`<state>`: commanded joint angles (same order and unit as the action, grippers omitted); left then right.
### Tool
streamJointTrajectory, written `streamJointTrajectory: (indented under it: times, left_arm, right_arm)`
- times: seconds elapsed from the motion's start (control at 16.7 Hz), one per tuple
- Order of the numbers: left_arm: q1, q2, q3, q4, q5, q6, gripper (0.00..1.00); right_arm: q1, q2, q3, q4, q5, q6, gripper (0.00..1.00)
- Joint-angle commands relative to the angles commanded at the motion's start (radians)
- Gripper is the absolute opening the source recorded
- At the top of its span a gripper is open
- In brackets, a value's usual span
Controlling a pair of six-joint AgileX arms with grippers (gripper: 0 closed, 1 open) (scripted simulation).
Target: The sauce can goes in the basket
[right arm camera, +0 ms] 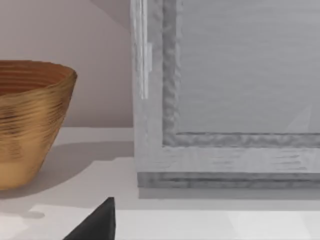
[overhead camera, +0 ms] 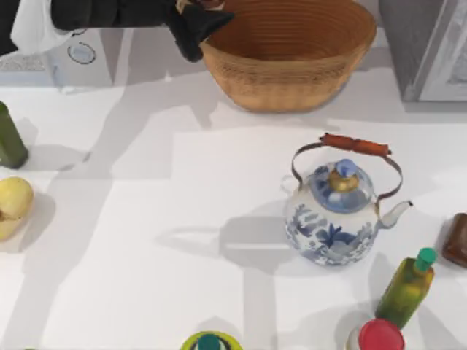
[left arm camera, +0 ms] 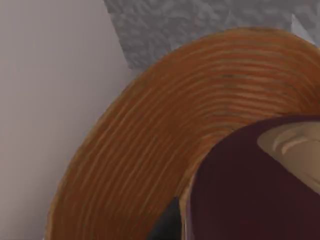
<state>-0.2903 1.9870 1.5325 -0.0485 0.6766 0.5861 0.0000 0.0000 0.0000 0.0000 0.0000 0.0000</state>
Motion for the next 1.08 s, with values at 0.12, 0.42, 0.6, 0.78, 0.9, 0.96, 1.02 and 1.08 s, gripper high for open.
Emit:
streamJointTrajectory:
  times: [0.12,0.42,0.6,0.78,0.9,0.96,1.02,1.08]
  left_arm:
    - [-0.054,0.047,0.081,0.061,-0.112,-0.158,0.0]
    - [-0.134,0.118,0.202,0.152,-0.278,-0.43,0.0]
    - [-0.147,0.127,0.219,0.167,-0.297,-0.475,0.0]
    - [-0.147,0.127,0.219,0.167,-0.297,-0.475,0.0]
    - [-0.142,0.125,0.218,0.165,-0.295,-0.472,0.0]
    - [-0.145,0.137,0.23,0.164,-0.297,-0.474,0.0]
    - [-0.148,0.157,0.251,0.163,-0.299,-0.476,0.0]
    - [-0.152,0.182,0.279,0.162,-0.303,-0.479,0.0]
  right_arm:
    - [0.0,0.0,0.0,0.0,0.0,0.0,1.0]
    - [0.0,0.0,0.0,0.0,0.0,0.0,1.0]
    - [0.0,0.0,0.0,0.0,0.0,0.0,1.0]
    - [0.0,0.0,0.0,0.0,0.0,0.0,1.0]
    - [0.0,0.0,0.0,0.0,0.0,0.0,1.0]
    - [0.0,0.0,0.0,0.0,0.0,0.0,1.0]
    - [0.0,0.0,0.0,0.0,0.0,0.0,1.0]
    - [0.0,0.0,0.0,0.0,0.0,0.0,1.0]
